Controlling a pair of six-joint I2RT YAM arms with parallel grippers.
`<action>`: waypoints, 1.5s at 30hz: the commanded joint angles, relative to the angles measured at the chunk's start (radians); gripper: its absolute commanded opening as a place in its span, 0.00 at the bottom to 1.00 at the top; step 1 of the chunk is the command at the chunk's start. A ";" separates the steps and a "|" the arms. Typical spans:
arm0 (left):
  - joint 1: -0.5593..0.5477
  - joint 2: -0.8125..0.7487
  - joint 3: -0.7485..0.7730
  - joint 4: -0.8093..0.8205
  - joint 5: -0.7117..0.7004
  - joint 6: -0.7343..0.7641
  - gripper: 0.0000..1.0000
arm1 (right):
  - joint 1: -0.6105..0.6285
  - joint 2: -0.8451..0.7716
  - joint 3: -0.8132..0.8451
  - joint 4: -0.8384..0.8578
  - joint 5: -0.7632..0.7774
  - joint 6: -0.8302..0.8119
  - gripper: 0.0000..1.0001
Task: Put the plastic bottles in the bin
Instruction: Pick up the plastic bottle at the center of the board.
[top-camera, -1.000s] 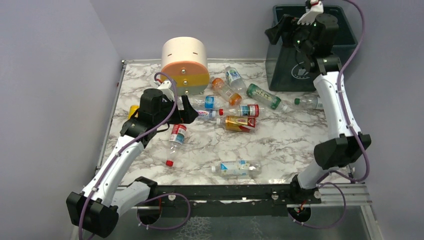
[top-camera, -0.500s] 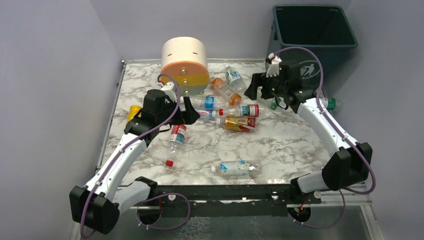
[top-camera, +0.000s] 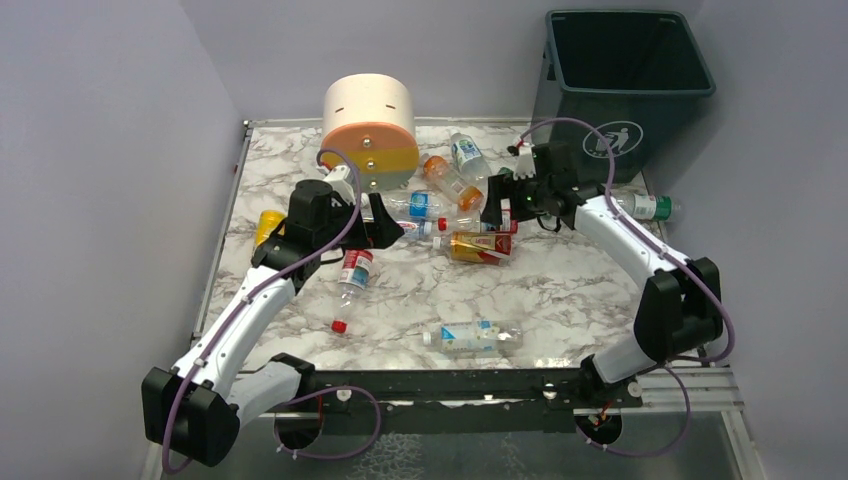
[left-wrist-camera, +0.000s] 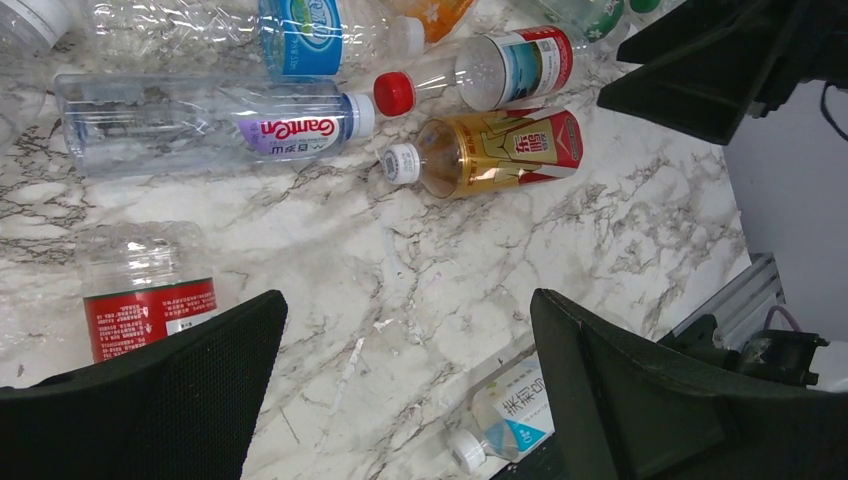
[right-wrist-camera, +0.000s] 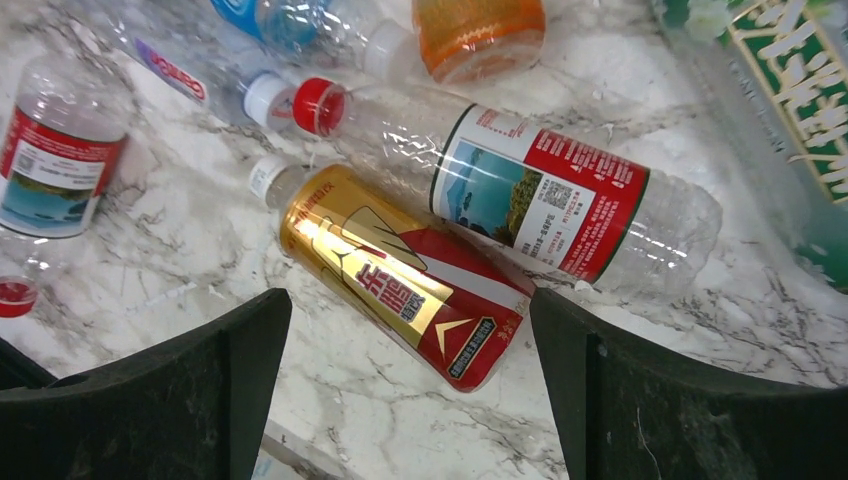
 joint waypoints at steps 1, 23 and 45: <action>0.000 -0.013 -0.020 0.027 0.027 -0.017 0.99 | 0.024 0.066 -0.025 0.036 -0.007 -0.015 0.93; -0.002 -0.017 -0.063 0.054 0.026 -0.028 0.99 | 0.138 0.161 -0.130 0.127 0.023 0.002 0.93; -0.002 -0.006 -0.076 0.071 0.033 -0.021 0.99 | 0.420 0.169 -0.151 0.038 0.263 0.071 0.93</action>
